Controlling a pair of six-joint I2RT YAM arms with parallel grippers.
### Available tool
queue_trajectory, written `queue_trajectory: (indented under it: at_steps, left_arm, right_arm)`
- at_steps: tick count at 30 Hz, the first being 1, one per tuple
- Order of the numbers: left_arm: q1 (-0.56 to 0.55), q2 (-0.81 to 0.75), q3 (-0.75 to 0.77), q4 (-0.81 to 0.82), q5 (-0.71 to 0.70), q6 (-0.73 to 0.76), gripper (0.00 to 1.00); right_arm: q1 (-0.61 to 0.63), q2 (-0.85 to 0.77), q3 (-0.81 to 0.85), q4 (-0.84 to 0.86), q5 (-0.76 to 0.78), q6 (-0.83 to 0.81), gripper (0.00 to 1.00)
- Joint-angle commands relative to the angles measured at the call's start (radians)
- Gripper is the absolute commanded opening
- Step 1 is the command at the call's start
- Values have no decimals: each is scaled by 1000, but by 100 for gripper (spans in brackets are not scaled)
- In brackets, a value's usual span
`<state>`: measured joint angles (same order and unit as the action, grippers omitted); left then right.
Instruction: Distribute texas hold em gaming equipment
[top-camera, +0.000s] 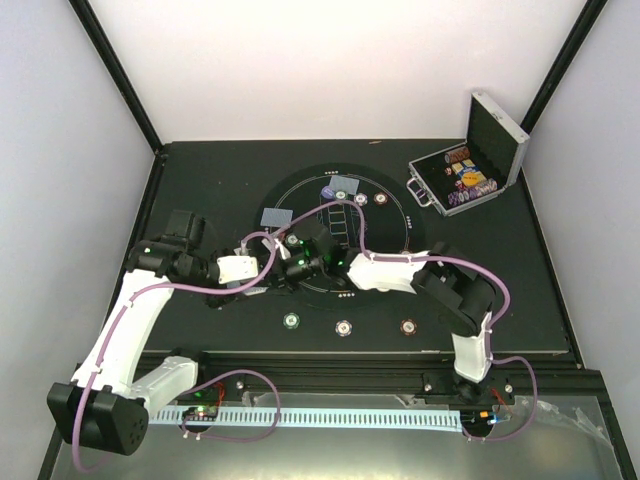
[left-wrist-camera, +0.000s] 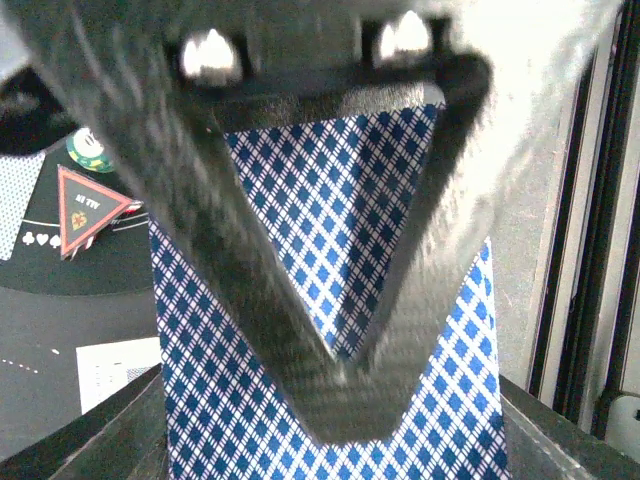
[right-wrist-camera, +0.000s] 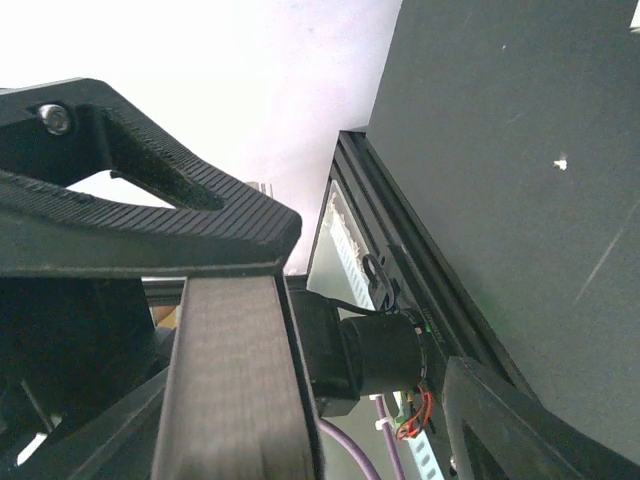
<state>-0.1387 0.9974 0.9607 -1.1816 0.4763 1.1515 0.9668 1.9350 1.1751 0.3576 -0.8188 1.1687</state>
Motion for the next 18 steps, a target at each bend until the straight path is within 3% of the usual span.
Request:
queue_trajectory:
  at_steps: [1, 14, 18]
  left_arm:
    - [1, -2, 58, -27, 25, 19, 2]
    - [1, -6, 42, -19, 16, 18, 2]
    - [1, -10, 35, -14, 19, 22, 2]
  right_arm:
    - [-58, -10, -112, -23, 20, -14, 65]
    - [-74, -122, -139, -99, 48, -58, 55]
    - [-53, -140, -110, -117, 58, -72, 69]
